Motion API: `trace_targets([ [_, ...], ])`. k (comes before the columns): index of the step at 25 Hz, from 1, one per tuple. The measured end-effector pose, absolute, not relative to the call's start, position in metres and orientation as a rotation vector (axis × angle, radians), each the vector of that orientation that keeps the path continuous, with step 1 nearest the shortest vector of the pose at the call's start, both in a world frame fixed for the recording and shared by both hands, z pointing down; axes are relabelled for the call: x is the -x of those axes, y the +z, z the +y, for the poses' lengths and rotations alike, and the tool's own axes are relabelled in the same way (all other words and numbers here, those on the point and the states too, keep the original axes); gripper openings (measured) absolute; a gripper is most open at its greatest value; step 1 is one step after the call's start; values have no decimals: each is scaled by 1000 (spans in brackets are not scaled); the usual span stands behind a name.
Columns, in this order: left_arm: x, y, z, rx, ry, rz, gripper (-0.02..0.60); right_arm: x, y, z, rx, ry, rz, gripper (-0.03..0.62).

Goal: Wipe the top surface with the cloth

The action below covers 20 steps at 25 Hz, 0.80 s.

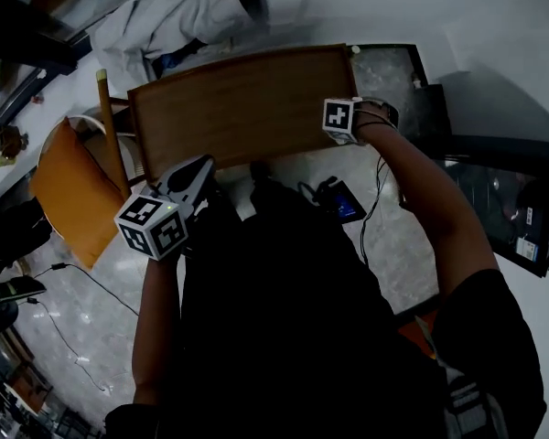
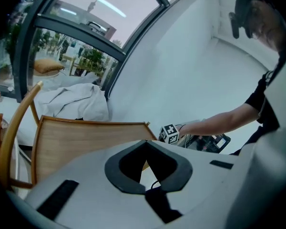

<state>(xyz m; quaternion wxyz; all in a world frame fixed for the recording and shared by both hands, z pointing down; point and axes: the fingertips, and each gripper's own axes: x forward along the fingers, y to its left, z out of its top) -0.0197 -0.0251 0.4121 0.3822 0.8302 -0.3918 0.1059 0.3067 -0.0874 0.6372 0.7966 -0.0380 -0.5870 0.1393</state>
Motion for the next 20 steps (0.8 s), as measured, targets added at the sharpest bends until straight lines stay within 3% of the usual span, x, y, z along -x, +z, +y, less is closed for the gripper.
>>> trace_targets([
  [4,43,407,-14,-2089,204,-1100,9,-193,584,-78,-18,666,-1815,48],
  [10,71,363,6,-2147,33,-1202,9,-56,419,-24,298,1031,-2516,48],
  [15,86,330,32,-2245,-4,-1187,9,-13,284,7,399,1016,-2996,48],
  [20,104,306,72,-2327,-78,-1190,9,-21,179,32,317,989,-3449,48],
])
